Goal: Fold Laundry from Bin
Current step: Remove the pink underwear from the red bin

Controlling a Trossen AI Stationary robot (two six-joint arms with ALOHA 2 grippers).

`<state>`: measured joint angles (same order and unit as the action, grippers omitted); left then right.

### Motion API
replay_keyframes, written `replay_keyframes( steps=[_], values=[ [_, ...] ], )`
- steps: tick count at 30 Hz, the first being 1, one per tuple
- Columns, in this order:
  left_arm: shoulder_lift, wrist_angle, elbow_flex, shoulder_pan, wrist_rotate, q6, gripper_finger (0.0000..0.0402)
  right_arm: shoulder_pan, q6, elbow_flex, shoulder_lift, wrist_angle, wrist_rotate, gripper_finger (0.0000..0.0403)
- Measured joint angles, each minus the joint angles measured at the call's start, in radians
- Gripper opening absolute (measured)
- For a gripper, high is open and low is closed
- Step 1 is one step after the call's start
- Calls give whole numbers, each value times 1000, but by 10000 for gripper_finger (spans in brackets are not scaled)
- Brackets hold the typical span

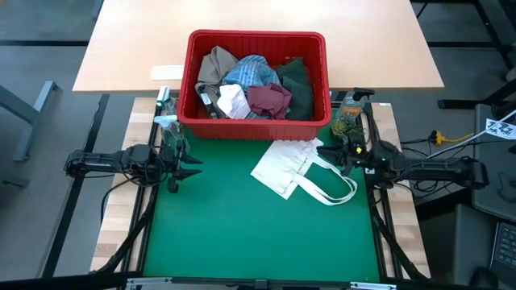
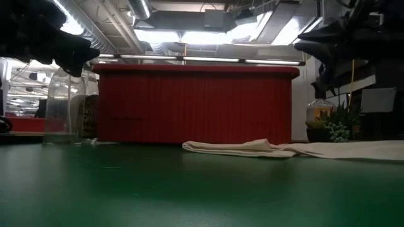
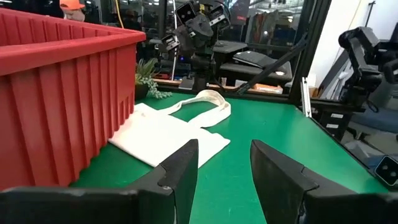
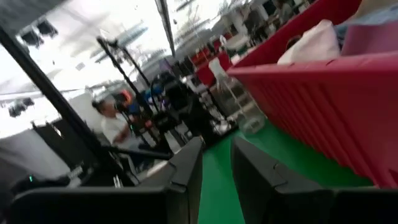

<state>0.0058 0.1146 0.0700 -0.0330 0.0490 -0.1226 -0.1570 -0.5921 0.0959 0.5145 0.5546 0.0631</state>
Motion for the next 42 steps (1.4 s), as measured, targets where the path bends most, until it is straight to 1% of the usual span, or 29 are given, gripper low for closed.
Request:
replay_keyframes(
  steps=[4,8,14,16,19,23,26,28,31,34,36,39,42],
  values=[
    [0,0,0,0,0,0,141,0,79,20,71,19,54,86],
    [0,1,0,0,-1,0,141,0,152,43,114,20,94,86],
    [0,4,0,0,-2,1,141,0,212,87,168,20,98,92],
    [0,5,0,0,-2,1,141,0,215,113,191,20,102,108],
    [0,5,0,0,-2,1,141,0,230,150,228,17,110,145],
    [0,5,0,0,-2,1,141,0,348,235,315,18,101,198],
    [0,5,0,0,-2,1,141,-1,458,358,417,-12,48,225],
    [0,5,0,0,-2,1,141,-21,553,477,499,-86,-4,234],
    [0,5,0,0,-2,1,141,-89,655,696,631,-331,-45,238],
    [0,5,0,0,-2,1,141,-174,685,917,773,-610,-48,239],
    [0,5,0,0,-2,1,141,-224,715,1047,870,-759,-48,239],
    [0,5,0,0,-2,1,141,-292,781,1203,1000,-904,-47,239],
    [0,5,0,0,-2,1,141,-347,811,1323,1112,-964,-46,239]
  ],
)
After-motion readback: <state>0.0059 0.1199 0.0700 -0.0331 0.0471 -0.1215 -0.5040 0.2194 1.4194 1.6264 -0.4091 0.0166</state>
